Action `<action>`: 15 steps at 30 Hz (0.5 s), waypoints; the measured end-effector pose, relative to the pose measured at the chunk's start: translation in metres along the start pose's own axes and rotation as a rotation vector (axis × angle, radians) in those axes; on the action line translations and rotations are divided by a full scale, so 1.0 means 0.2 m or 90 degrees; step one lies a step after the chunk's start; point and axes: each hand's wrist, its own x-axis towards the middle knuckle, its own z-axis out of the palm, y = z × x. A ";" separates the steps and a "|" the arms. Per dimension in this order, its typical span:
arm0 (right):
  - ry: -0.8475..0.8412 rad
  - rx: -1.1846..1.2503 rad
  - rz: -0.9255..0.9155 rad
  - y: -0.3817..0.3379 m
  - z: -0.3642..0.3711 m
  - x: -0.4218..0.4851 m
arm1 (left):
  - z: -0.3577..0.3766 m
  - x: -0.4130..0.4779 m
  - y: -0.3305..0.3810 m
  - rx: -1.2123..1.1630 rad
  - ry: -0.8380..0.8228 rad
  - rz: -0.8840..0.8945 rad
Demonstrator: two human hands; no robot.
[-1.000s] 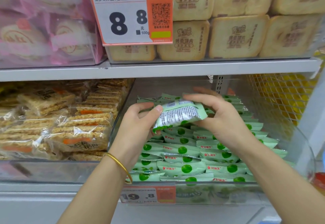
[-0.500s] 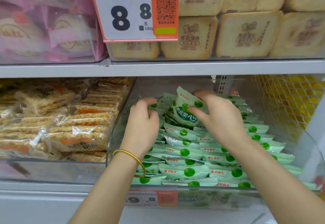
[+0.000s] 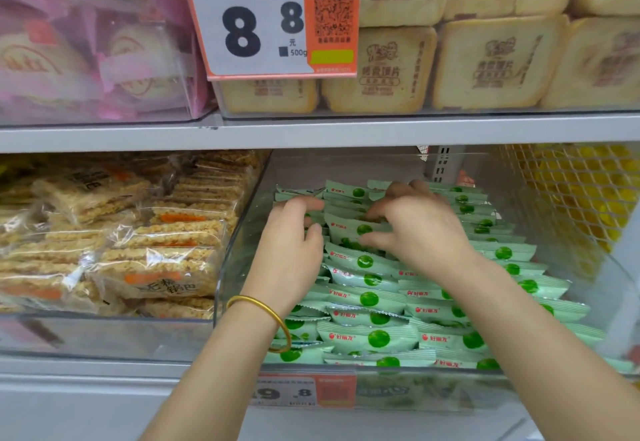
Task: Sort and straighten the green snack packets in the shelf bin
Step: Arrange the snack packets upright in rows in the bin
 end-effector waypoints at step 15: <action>0.044 0.177 0.078 0.09 0.00 0.01 | 0.07 0.04 -0.02 0.318 -0.135 0.069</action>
